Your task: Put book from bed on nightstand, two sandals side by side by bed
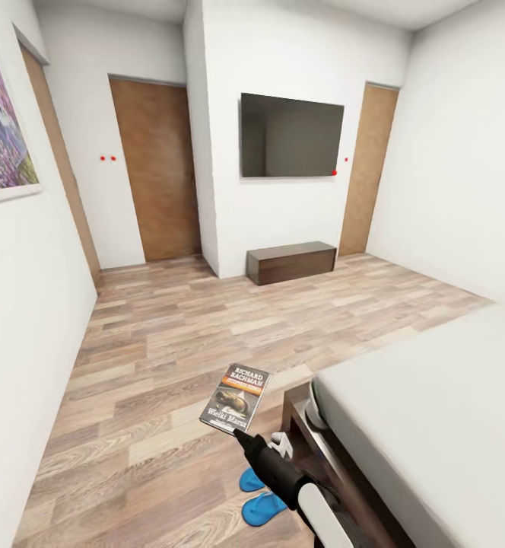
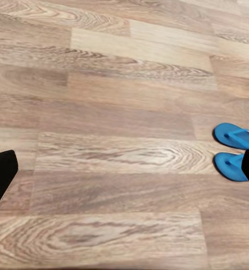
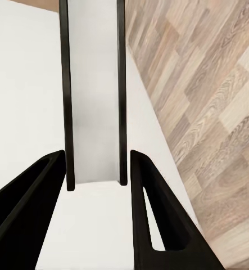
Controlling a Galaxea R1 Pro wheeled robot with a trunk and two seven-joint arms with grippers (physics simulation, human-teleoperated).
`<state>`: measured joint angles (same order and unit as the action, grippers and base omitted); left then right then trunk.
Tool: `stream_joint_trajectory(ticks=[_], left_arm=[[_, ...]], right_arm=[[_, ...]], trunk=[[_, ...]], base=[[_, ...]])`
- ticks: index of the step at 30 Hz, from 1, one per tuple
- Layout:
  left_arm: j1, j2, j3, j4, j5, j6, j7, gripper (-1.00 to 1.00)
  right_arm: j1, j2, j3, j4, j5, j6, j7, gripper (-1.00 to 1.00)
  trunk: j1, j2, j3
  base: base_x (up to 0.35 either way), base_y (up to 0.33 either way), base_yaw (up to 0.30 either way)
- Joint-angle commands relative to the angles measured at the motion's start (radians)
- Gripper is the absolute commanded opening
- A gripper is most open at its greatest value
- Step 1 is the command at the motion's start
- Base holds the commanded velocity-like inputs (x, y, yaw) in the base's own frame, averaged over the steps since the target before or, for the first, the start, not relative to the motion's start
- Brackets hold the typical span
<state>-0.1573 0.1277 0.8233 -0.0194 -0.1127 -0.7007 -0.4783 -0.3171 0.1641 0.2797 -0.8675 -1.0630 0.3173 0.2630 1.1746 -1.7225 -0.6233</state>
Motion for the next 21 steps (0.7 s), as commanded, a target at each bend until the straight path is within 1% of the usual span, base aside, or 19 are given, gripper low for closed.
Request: stream_joint_trajectory(ticks=[1,21], left_arm=[[-0.001,0.001,0.006,0.001,-0.010,-0.003,-0.001,1.00],[-0.001,0.002,0.000,0.002,-0.007,-0.001,0.001,1.00]], right_arm=[[0.000,0.000,-0.001,-0.001,-0.010,0.005,0.001,-1.00],[0.000,0.000,0.000,-0.001,-0.011,0.003,0.001,-1.00]], trunk=[[0.000,0.000,-0.001],[0.000,0.000,-0.001]], base=[[0.000,0.000,0.261],[0.000,0.000,0.261]])
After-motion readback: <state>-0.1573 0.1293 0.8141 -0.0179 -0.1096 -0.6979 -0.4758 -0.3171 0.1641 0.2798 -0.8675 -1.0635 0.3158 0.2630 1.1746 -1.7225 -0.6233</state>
